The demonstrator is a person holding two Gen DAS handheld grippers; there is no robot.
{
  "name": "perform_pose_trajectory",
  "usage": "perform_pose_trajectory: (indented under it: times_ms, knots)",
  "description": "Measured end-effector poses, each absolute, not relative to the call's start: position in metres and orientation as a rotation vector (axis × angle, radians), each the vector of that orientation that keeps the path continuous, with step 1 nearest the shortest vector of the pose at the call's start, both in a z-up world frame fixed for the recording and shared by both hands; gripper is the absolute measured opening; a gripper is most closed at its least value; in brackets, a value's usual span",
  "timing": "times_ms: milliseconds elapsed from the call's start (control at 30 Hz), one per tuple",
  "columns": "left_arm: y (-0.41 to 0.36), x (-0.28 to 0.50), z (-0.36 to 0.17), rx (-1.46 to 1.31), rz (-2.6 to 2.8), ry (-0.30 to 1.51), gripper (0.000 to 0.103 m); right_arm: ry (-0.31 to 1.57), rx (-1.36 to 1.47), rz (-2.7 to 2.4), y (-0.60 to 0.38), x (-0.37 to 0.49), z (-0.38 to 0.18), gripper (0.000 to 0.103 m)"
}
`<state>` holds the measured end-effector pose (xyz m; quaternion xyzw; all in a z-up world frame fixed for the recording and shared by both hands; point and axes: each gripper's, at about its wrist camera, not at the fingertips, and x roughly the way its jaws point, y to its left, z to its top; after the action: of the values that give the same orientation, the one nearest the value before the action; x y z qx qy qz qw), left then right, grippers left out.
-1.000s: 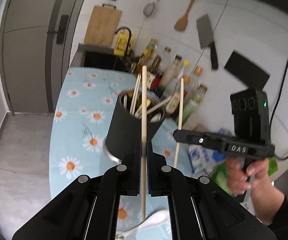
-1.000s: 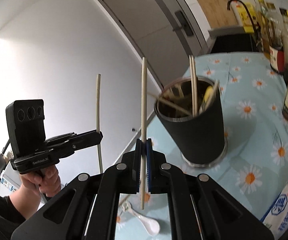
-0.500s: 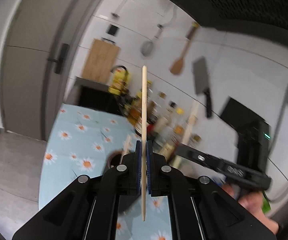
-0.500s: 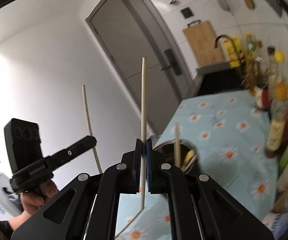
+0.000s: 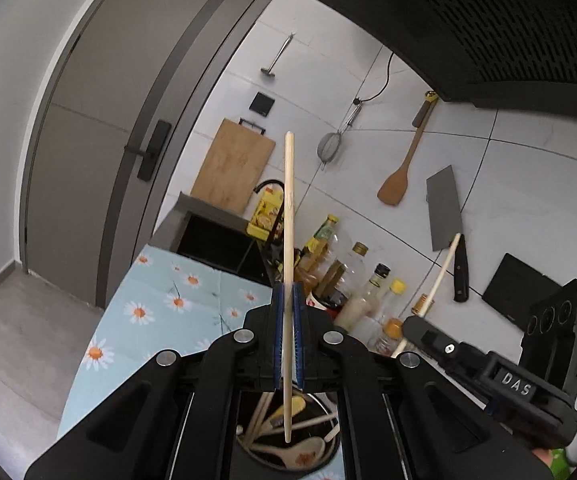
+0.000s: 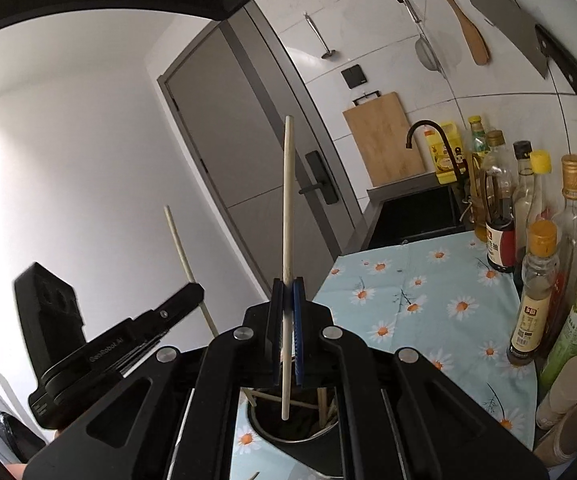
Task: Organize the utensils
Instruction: 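Lower the chopstick into the holder and open the left gripper, then move the left gripper back to the last chopstick while the right gripper approaches the white spoon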
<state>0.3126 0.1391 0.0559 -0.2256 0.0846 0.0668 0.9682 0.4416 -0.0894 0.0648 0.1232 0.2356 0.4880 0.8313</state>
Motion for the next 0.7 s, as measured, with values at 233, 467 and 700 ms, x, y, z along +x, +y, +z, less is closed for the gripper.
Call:
perform_pose_trajectory:
  times_ms: [233, 467, 700]
  knots:
    - [0.122, 0.332, 0.034, -0.356, 0.130, 0.248, 0.004, 0.562, 0.212, 1.042, -0.072, 0.449, 0.041, 0.006]
    - [0.123, 0.327, 0.020, -0.367, 0.155, 0.294, 0.037, 0.602, 0.245, 1.080, -0.073, 0.450, 0.032, 0.028]
    - [0.125, 0.314, 0.024, -0.380, 0.152, 0.288, 0.042, 0.580, 0.271, 1.072, -0.086, 0.443, 0.044, 0.029]
